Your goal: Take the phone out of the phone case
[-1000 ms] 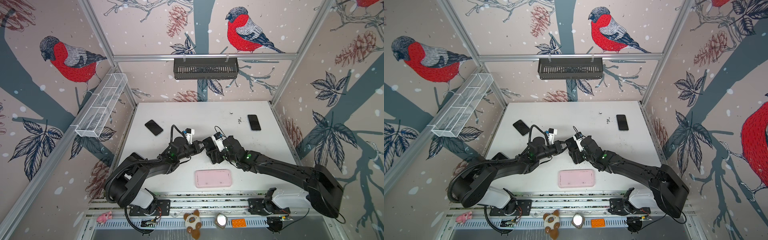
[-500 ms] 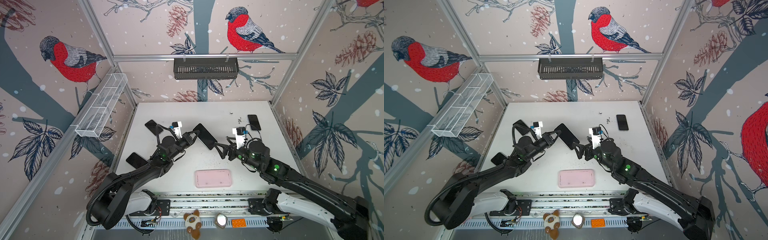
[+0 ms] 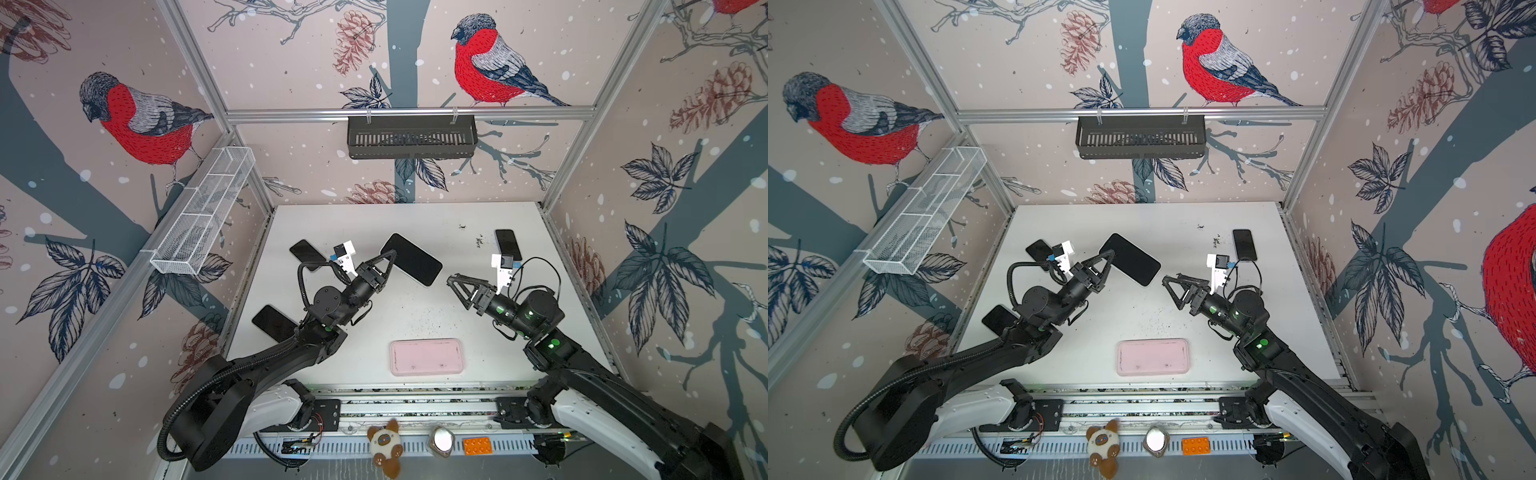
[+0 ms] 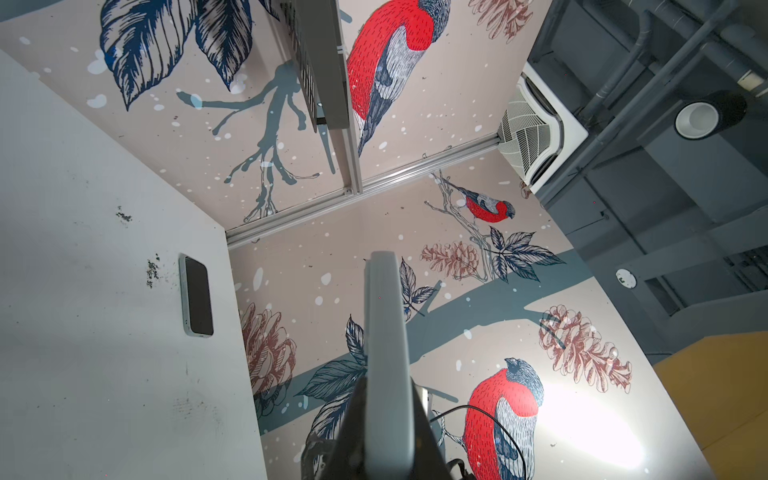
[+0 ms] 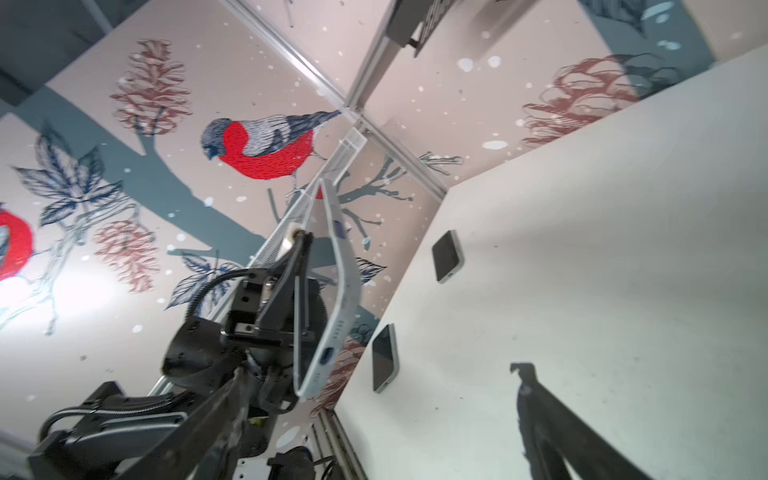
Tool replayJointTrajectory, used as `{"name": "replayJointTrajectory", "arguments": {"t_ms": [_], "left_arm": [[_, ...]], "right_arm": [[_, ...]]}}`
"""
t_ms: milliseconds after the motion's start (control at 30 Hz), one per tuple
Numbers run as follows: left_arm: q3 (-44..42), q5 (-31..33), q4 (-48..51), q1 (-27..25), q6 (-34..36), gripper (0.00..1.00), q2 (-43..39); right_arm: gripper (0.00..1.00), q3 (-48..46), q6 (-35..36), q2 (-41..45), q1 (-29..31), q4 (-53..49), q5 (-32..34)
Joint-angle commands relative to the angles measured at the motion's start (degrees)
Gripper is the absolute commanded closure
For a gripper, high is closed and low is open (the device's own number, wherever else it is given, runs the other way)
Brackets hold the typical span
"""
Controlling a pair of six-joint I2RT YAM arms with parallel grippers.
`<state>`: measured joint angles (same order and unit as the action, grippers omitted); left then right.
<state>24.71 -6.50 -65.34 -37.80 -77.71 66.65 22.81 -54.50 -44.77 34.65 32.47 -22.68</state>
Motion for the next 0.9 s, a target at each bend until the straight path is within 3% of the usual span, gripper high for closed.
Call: {"name": "replayJointTrajectory", "arguments": {"t_ms": [0, 133, 400, 867], "left_arm": [[-1.61, 3.92, -8.71, -0.43, -3.3, 1.0, -0.82], [-4.67, 4.34, -13.37, -0.73, -5.25, 1.0, -1.11], [-6.53, 4.59, -16.97, -1.22, -6.38, 1.0, -0.71], [-6.95, 4.3, -19.89, -2.9, -7.52, 1.0, 2.13]], "right_arm": [[0.0, -0.74, -5.25, -1.44, 1.56, 12.82, -6.06], [0.0, -2.09, -4.46, -2.43, 5.51, 12.72, -2.41], [0.06, -5.14, -6.66, -5.94, 7.64, 19.83, -2.04], [0.32, -4.41, -6.75, -10.8, 10.54, 24.8, -1.88]]}}
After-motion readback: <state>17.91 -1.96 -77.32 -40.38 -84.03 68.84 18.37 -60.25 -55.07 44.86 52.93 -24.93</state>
